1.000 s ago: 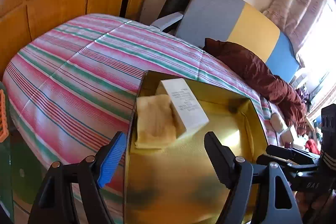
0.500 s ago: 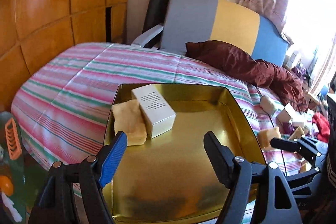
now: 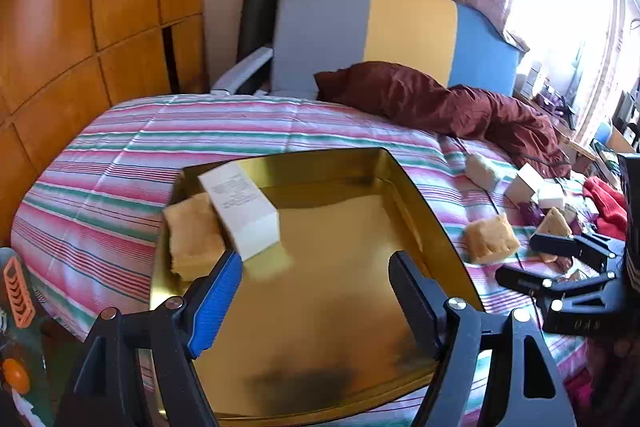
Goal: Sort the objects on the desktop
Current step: 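Move both tools back from the tray toward the pile of items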
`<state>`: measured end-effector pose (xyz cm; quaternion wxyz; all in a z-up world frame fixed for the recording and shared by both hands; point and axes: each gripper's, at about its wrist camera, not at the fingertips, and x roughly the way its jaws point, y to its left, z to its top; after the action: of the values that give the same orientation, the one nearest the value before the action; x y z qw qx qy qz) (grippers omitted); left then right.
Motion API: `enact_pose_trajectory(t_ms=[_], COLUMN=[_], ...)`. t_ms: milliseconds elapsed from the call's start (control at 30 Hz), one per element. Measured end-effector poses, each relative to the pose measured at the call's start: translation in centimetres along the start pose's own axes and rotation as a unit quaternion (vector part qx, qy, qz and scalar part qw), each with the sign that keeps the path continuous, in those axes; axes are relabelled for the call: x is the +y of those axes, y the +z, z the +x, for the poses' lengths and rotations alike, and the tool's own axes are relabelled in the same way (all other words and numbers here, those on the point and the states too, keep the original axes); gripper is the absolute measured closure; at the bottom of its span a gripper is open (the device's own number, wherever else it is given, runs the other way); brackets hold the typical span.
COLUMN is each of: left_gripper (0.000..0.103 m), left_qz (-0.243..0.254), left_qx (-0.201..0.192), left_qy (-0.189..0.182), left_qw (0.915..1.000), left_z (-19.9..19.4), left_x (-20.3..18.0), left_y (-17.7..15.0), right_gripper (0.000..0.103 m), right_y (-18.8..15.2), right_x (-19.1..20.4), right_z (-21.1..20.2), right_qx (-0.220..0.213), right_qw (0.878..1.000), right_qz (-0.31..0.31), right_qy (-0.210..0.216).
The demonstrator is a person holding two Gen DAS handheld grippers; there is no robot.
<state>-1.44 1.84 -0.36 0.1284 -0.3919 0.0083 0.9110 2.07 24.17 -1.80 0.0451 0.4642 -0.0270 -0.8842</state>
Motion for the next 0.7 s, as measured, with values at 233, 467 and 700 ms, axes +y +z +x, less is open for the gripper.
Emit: enact_pose_trajectory(t_ms=[233,467,700], left_gripper=[0.027,0.027,0.027], left_qz=[0.016,0.014,0.028], left_qx=[0.020,0.040,0.062], left_qy=[-0.041,-0.065,-0.085], left_qw=[0.9988,0.9970,0.9941], left_z=[0.9,1.8,2.4], left_x=[-2.1,-3.4,-4.5], left_y=[-0.3,-0.5,-0.9], right_gripper=[0.017,0.017,0.017], right_y=[-0.5,-1.4,-2.0], right_x=[-5.3,-9.7,-13.7], right_z=[-0.8,-1.5,-2.5], right_qx=[0.007,0.019,0.029], right_qw=[0.998,0.993,0.984], right_qz=[0.049,0.104,0.161], right_qy=[-0.032,-0.058,-0.070])
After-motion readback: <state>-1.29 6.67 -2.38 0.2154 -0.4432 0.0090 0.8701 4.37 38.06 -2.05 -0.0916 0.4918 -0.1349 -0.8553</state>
